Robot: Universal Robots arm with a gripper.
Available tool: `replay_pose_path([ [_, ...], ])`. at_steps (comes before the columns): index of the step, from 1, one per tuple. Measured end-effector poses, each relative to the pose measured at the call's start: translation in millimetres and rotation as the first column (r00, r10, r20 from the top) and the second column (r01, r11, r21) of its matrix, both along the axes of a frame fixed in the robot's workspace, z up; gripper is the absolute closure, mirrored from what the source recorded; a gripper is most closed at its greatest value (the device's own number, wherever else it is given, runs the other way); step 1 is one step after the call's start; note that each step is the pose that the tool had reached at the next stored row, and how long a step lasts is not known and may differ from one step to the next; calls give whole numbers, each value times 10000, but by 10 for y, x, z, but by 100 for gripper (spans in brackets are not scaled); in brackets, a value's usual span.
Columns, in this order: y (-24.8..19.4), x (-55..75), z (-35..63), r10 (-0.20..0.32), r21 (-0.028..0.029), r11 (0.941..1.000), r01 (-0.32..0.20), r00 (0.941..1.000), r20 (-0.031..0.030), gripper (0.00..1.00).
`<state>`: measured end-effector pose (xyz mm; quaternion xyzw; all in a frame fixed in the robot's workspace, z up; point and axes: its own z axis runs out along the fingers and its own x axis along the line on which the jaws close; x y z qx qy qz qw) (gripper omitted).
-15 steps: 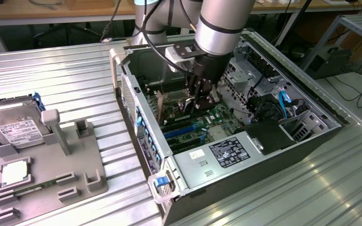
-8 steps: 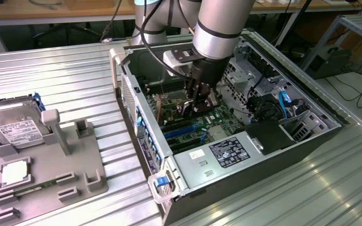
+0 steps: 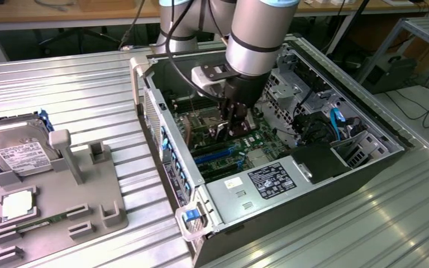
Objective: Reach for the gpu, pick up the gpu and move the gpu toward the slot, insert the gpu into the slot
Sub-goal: 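Insert the gpu into the slot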
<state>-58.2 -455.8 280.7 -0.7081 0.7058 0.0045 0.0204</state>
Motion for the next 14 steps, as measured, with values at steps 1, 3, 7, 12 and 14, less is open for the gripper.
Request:
replay_pose_path([
  [1, 0, -5, -18, 0, 0, 10000, 0, 10000, 0, 72],
  [3, -4, -9, -55, 2, 0, 10000, -2, 10000, 0, 72],
  [7, -5, -72, -99, 0, -1, 10000, 0, 10000, -1, 72],
  [12, -56, -90, -160, 1, 1, 10000, -1, 10000, 0, 72],
  [14, -63, -92, -208, 0, 2, 10000, 0, 10000, 0, 72],
])
